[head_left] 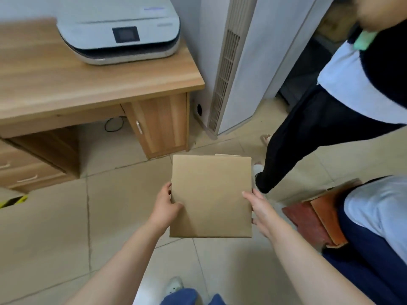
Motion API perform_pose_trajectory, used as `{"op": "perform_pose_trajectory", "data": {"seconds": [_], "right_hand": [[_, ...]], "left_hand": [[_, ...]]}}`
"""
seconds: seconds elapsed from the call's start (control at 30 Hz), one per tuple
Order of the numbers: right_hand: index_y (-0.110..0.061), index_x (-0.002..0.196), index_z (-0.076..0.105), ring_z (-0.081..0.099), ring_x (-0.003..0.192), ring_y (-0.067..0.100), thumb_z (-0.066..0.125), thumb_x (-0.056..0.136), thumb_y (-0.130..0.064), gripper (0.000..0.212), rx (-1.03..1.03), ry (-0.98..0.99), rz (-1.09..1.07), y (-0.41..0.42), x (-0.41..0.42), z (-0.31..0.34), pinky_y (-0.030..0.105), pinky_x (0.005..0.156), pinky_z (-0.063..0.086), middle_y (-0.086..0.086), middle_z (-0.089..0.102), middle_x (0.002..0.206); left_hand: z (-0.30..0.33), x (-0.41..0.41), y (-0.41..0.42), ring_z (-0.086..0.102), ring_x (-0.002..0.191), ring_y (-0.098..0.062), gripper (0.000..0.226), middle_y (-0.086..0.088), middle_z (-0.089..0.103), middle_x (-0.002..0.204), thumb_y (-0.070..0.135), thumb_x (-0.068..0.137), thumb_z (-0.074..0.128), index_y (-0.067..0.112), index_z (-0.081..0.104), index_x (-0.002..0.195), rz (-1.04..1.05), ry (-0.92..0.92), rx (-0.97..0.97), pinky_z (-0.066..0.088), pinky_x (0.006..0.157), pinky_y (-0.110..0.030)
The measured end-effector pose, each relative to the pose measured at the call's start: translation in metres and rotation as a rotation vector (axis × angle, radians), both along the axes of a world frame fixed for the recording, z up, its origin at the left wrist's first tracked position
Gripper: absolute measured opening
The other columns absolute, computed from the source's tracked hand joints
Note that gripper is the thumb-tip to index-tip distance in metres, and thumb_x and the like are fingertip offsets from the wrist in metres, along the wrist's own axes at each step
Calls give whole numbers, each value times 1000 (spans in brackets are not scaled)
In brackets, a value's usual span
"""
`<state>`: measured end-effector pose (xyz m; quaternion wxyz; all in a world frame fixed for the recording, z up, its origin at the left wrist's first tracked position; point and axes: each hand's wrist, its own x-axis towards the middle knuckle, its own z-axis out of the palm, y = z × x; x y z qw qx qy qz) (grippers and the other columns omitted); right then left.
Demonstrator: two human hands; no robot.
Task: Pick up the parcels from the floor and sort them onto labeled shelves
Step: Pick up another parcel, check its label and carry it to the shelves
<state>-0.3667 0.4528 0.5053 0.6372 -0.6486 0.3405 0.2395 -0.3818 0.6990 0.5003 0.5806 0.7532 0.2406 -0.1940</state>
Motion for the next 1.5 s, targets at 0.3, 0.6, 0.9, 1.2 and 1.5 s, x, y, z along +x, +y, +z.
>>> {"op": "perform_pose_trajectory", "data": {"seconds": [0.3, 0.6, 0.9, 1.2, 1.5], "right_hand": [[-23, 138, 38, 51, 113, 21, 54, 90, -38, 53, 7, -109, 160, 68, 2, 143, 42, 85, 41, 0, 55, 131], [-24, 123, 50, 46, 120, 26, 36, 93, -52, 43, -9, -209, 216, 102, -7, 218, 54, 100, 34, -1, 53, 125], [-23, 90, 61, 55, 106, 20, 28, 93, -58, 48, 6, -257, 197, 98, 4, 245, 48, 92, 46, 1, 64, 103], [-21, 80, 63, 58, 85, 19, 29, 92, -58, 52, 34, -331, 314, 104, 11, 272, 42, 87, 45, 4, 66, 91], [-20, 108, 60, 60, 88, 20, 25, 90, -63, 58, 61, -337, 393, 114, 9, 301, 33, 68, 46, 8, 66, 97]], "left_hand": [[138, -20, 79, 46, 113, -19, 73, -4, 38, 141, 5, 85, 53, 27, 18, 145, 41, -125, 5, 44, 97, -40], [214, -47, 120, 33, 134, -28, 53, -3, 22, 154, 59, 91, 22, 47, 9, 142, 128, -155, -29, 29, 109, -50], [263, -57, 120, 52, 107, -22, 46, -6, 54, 119, 47, 96, 16, 22, 47, 120, 361, -226, -164, 39, 100, -46], [282, -77, 125, 47, 112, -20, 47, 0, 48, 124, 54, 89, 30, 31, 36, 130, 328, -305, -81, 40, 102, -46], [305, -108, 141, 50, 113, -19, 44, 3, 45, 132, 38, 97, 31, 50, 24, 138, 74, -383, -68, 42, 96, -33]]}}
